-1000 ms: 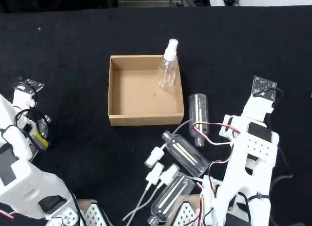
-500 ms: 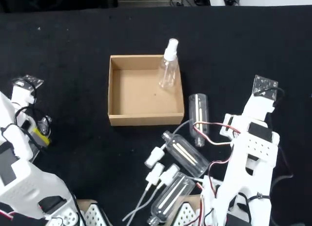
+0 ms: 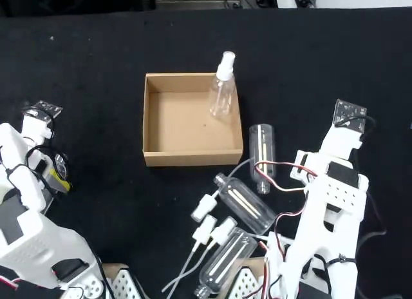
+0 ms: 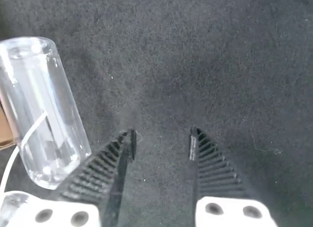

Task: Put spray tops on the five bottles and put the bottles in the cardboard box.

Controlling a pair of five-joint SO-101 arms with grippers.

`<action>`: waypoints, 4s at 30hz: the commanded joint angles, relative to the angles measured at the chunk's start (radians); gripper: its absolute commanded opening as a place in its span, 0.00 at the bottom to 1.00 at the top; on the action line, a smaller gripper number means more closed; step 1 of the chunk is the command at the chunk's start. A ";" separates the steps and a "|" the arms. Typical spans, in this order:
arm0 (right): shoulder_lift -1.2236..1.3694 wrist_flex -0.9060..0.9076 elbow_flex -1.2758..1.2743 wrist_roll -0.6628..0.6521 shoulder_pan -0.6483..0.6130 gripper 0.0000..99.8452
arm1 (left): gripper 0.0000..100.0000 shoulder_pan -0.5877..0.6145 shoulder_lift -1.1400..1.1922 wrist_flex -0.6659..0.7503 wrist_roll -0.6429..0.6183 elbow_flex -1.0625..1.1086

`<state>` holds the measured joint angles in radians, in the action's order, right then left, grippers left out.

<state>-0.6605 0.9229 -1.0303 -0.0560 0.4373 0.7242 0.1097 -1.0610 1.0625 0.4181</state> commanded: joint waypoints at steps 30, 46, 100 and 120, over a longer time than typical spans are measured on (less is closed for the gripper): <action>-0.392 0.416 0.245 -0.270 -0.034 0.15 | 0.03 -0.081 -0.292 -0.032 -0.160 0.216; -0.254 0.750 0.420 -0.597 -0.878 0.15 | 0.03 0.041 -0.290 -0.002 -0.287 0.240; 0.269 0.282 0.140 -1.172 -1.115 0.15 | 0.03 0.335 -0.288 0.006 -0.110 0.236; 0.269 0.118 0.076 -1.129 -1.102 0.24 | 0.03 0.337 -0.288 0.000 -0.110 0.236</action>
<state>-0.3951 1.0656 -0.9582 -1.1960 -0.6889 1.0725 -0.1343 -1.0641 0.9413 0.6636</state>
